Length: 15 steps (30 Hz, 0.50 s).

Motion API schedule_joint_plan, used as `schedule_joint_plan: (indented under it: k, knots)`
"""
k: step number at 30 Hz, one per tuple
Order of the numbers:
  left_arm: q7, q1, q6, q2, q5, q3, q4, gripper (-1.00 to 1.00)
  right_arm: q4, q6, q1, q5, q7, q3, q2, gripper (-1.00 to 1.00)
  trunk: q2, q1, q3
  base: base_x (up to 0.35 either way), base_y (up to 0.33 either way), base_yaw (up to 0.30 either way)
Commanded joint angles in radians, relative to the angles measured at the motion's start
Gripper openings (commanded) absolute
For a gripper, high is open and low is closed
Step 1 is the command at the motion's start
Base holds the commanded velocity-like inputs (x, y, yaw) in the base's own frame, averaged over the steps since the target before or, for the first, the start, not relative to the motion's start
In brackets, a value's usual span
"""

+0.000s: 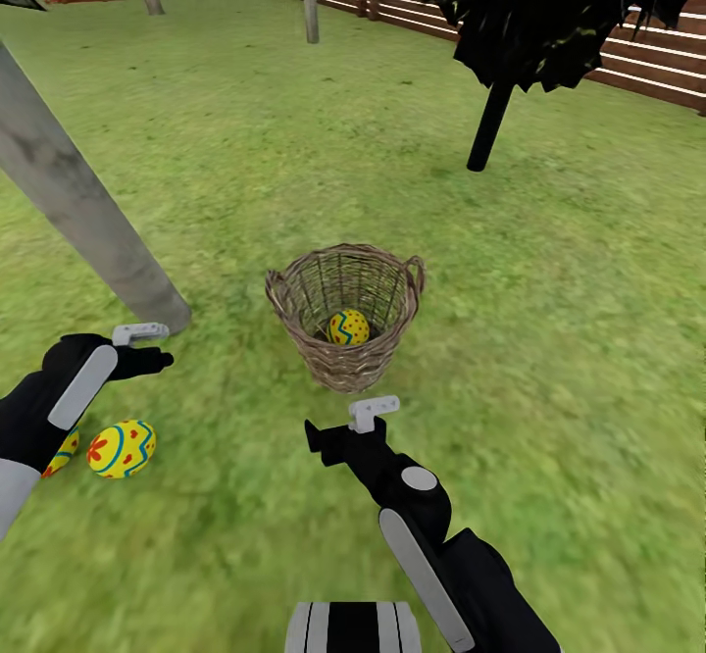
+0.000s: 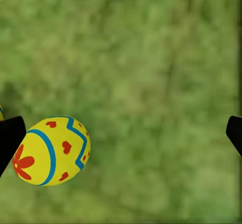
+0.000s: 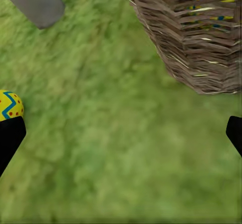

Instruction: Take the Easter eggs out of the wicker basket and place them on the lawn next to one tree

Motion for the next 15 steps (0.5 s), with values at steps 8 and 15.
schedule_joint_plan:
  k: [8,15]
  knots:
    - [0.013,0.041,0.001,0.001,0.01,-0.002,-0.082,1.0,-0.001,0.002,-0.001,-0.011,-0.009,0.003,0.0,1.0,0.0,0.0,-0.001,0.0,-0.089,0.0]
    - [0.015,0.059,0.001,0.001,0.009,-0.003,-0.137,1.0,-0.001,0.002,-0.001,-0.011,-0.009,0.002,0.0,1.0,0.001,-0.002,0.015,0.0,-0.015,0.0]
